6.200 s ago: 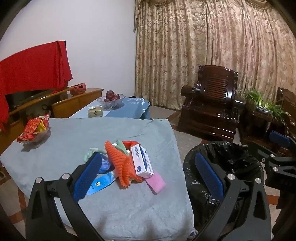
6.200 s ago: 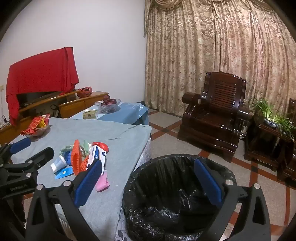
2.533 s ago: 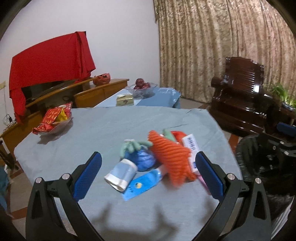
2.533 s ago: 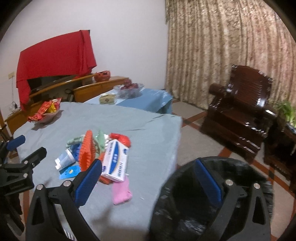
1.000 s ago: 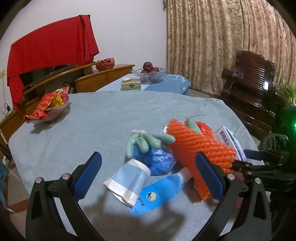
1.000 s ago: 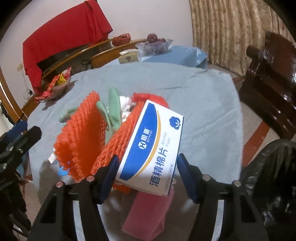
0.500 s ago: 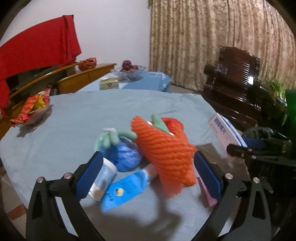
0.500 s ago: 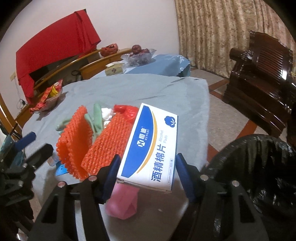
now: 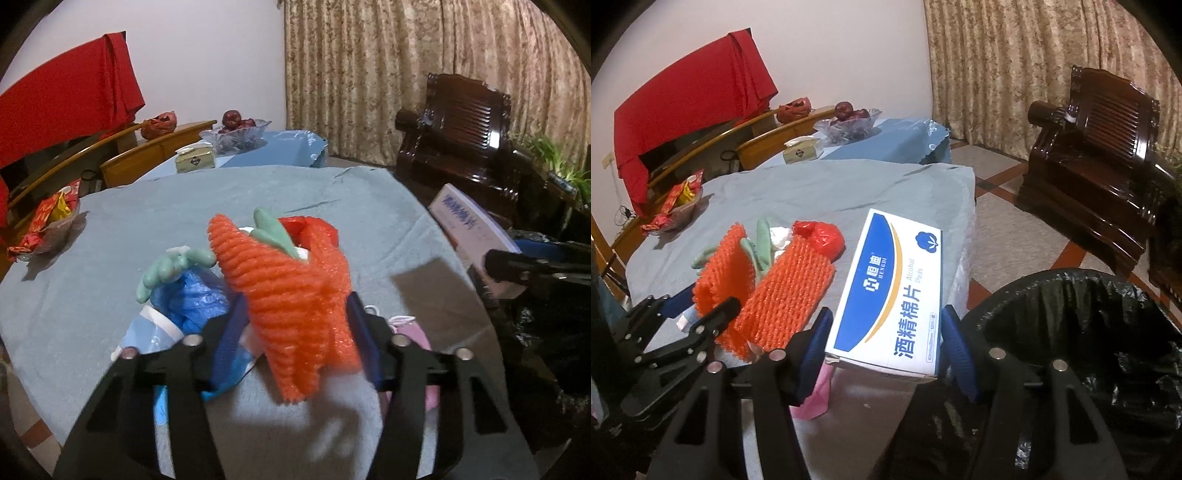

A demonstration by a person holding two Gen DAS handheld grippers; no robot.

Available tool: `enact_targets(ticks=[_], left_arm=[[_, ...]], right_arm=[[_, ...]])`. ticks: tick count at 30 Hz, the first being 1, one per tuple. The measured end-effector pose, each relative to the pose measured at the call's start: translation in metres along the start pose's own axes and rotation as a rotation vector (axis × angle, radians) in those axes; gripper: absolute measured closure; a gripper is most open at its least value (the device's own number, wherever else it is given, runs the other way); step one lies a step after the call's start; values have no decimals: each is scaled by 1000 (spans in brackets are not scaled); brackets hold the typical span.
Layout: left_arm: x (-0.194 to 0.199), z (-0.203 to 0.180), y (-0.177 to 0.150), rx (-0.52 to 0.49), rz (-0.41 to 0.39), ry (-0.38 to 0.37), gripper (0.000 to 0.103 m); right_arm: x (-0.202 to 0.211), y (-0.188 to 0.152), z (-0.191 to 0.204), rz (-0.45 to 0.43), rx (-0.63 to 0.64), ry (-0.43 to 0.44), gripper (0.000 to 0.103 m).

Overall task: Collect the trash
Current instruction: 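Carry the wipes box and orange net over the bin and release both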

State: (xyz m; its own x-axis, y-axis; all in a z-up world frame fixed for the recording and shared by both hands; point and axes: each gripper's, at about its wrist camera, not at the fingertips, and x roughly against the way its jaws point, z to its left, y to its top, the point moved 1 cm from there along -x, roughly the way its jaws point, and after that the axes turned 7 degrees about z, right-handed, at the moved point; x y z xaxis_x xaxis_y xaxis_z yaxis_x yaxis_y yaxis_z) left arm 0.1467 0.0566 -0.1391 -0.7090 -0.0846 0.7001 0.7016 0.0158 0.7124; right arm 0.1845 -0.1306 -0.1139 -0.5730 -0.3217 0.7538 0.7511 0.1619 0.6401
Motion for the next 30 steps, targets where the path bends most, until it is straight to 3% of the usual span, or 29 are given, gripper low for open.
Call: enact_targets(ticks=[3,6,18,30], left_arm=[[1,8,-1,29,5,-23,79],[6,13,-1,34,-3,-1,90],[65,23,13,64,-134,-27,91],[104,-34,29,-24,-202,-174,92]], right_arm=[[5,-2,-2,-7,-2,-2,44],[10,-2,-3,-14,1,1,44],[43,2,9,-73,25,14,45],[93,-6,-8,-146,8,-27,47]])
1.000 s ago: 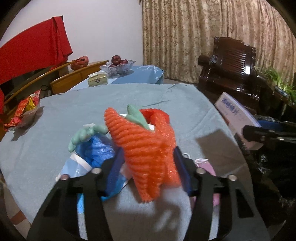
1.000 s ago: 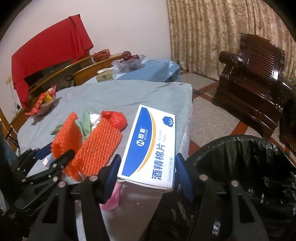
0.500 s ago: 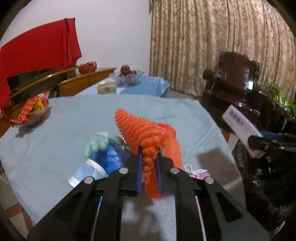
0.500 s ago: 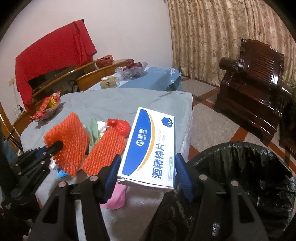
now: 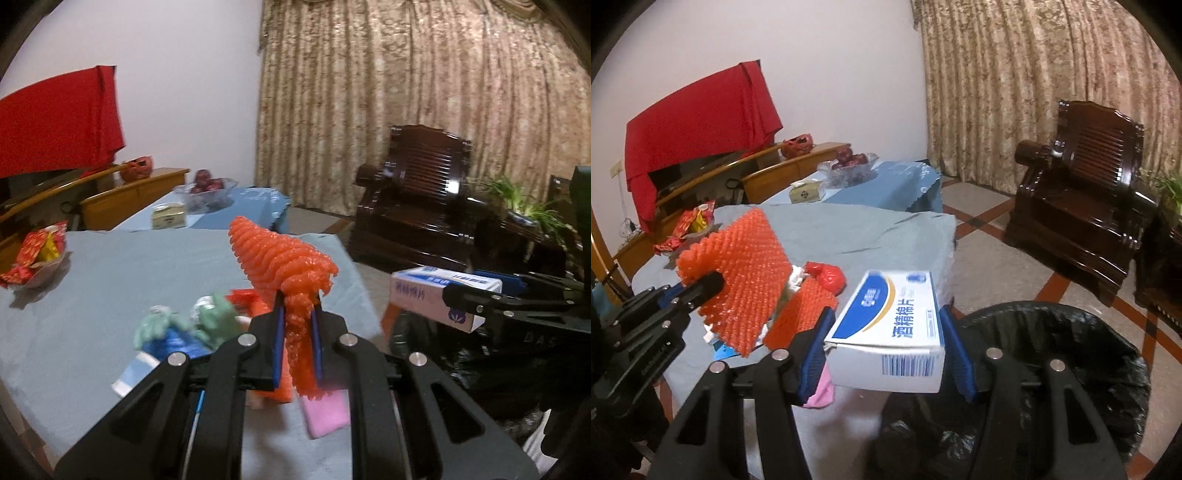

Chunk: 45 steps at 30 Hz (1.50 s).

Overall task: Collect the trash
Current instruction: 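Carry the wipes box and orange net over the bin and release both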

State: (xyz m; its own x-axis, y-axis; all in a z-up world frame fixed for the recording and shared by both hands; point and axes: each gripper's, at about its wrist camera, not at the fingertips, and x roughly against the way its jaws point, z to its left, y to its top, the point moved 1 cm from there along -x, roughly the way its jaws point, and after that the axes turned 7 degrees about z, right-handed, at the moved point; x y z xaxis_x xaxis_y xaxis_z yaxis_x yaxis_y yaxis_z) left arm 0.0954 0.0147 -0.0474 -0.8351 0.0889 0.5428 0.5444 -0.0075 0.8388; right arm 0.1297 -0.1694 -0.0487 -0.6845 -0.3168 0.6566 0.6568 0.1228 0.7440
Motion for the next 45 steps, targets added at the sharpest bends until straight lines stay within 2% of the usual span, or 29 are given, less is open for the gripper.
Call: enact_targets(ticks=[7,18,24,26,27,28,30,35,37,45], left_arm=[[-20,-49,-2,-61,54,-122,91],[-60,-132,-9,-181,123,-332,91],[-79,-163,-20,-218,158,-394,91],[-84,-168,-23,-217,175,-418,84],[-86,-170,-25,-212,182,-431,75],[-87,-170,-26,-210,186,-432,60],[-87,-167,-29,-201,184,-434,46],[-80,-150,-26,-177,158,-392,28],[-73,-140,-25,-161,143,-365,16],[-50,-84,-15,-103,112,-246,11]], right_arm=[[20,-15,-39,-4,-54,-77,47],[38,-47,-133,20,-200,-221,47],[41,-61,-164,42,-251,-269,47],[39,-61,-167,52,-247,-295,46],[38,-62,-167,55,-244,-310,45],[37,-63,-168,58,-239,-327,44],[38,-64,-168,56,-234,-353,29],[43,-66,-165,35,-235,-382,13],[45,-64,-161,23,-235,-378,7],[46,-50,-135,-14,-228,-314,6]])
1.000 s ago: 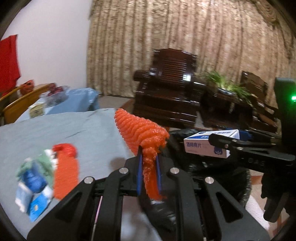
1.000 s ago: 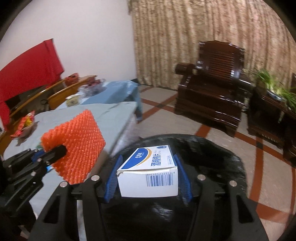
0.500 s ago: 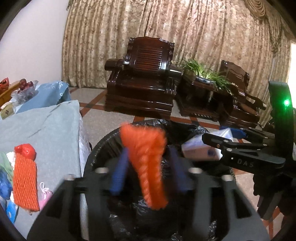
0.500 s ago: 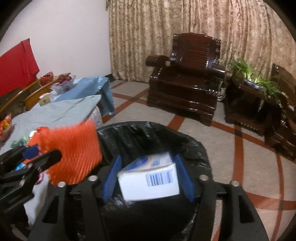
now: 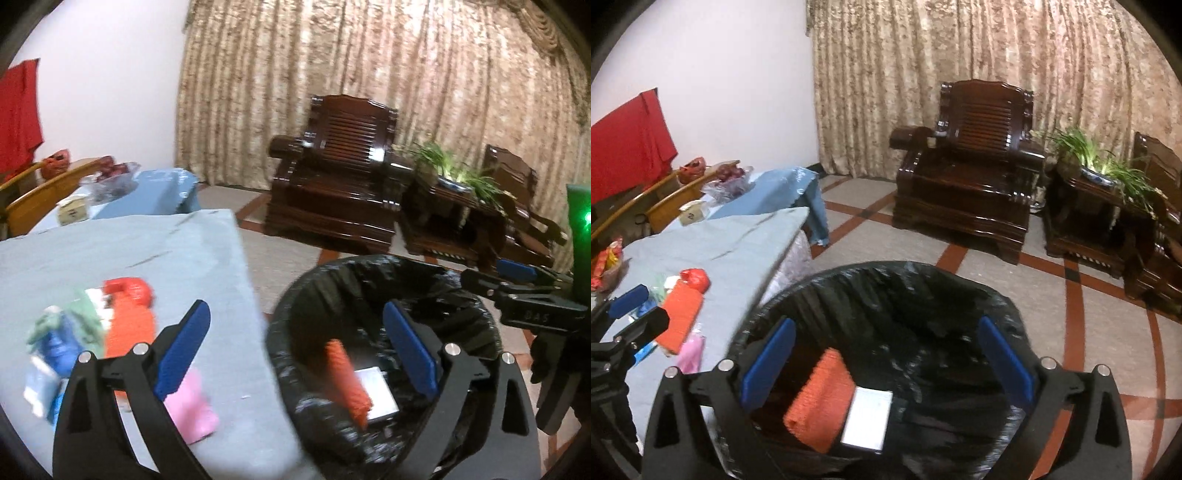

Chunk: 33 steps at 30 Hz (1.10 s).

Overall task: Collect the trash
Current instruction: 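Carry the wipes box and orange net over the bin and release both, then grasp the pink mask with the right tool while the left tool grasps another orange net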

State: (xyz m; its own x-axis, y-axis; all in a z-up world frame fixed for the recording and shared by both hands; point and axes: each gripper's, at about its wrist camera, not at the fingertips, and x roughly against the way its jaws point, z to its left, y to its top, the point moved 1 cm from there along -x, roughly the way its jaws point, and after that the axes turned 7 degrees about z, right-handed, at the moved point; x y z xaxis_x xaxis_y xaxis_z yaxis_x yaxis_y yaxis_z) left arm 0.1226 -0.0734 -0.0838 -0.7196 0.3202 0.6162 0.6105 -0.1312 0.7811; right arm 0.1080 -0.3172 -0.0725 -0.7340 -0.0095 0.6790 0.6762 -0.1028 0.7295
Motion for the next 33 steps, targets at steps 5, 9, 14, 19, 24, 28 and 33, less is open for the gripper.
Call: enact_targets(ticks=[5,9,14,19,24,28,33], left_arm=[[24,37,-4,49,-6,87,10],[44,70,-13,84,-8,163,11],[71,110,-24,131,-24,246,11],[90,148,-34,175,-33,329,11],[98,175,-47,204,-23,391,11],[99,193,-58,218,-4,428,11],[89,205,-66,221,23,431,11]], right_arm=[[4,5,39,-15,35,60,6],[4,8,80,-28,87,120,6],[-2,6,131,-21,155,189,6],[-8,-4,174,-11,207,248,6],[-18,-19,213,1,250,296,6],[-31,-33,236,33,280,328,14],[-56,-52,255,92,311,318,23]])
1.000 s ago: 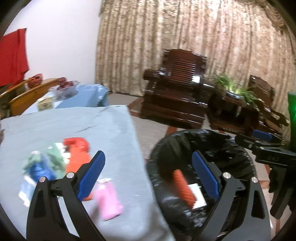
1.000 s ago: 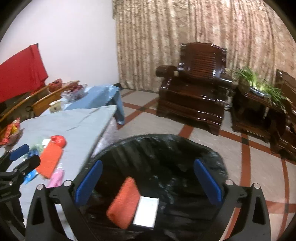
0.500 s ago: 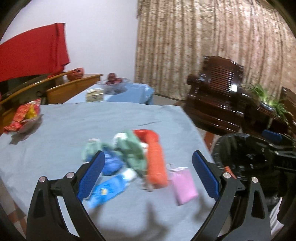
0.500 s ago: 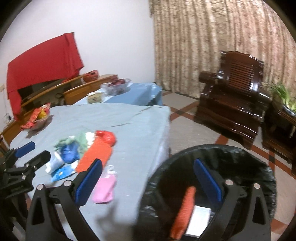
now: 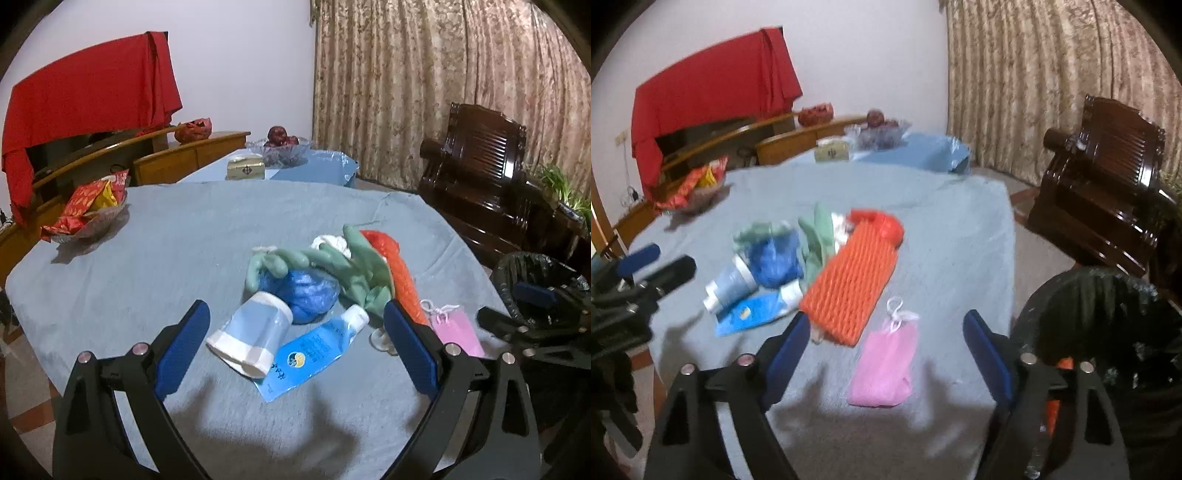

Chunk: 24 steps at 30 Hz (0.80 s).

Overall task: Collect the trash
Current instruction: 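Grasp the pink mask with the right tool while the left tool grasps another orange net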

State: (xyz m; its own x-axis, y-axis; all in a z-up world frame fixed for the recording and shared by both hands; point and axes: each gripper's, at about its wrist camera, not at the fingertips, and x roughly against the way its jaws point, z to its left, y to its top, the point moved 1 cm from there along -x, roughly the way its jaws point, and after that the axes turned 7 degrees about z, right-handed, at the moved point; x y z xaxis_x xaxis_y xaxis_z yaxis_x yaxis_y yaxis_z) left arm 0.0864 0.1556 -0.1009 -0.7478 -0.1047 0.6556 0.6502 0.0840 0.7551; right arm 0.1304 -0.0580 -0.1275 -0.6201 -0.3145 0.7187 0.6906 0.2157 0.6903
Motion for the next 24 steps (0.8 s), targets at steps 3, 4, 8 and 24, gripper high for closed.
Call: enact_targets(ticks=[3,4,8,24], left_arm=[[-10,0,-5,-4,18,-8,11],[-14,-1,-6,-5,25,-13,11],[-28,-5,-13,-10,55,-26,11],[-53,-15,-26,-22,113,-50,11]], right_arm=[[-16,-6,0,35,4,-12,26],[-21,-8,0,47,9,-19,27],[-36,-15,-5,87,8,-27,33],[-60,-23,-1,181,50,2,87]])
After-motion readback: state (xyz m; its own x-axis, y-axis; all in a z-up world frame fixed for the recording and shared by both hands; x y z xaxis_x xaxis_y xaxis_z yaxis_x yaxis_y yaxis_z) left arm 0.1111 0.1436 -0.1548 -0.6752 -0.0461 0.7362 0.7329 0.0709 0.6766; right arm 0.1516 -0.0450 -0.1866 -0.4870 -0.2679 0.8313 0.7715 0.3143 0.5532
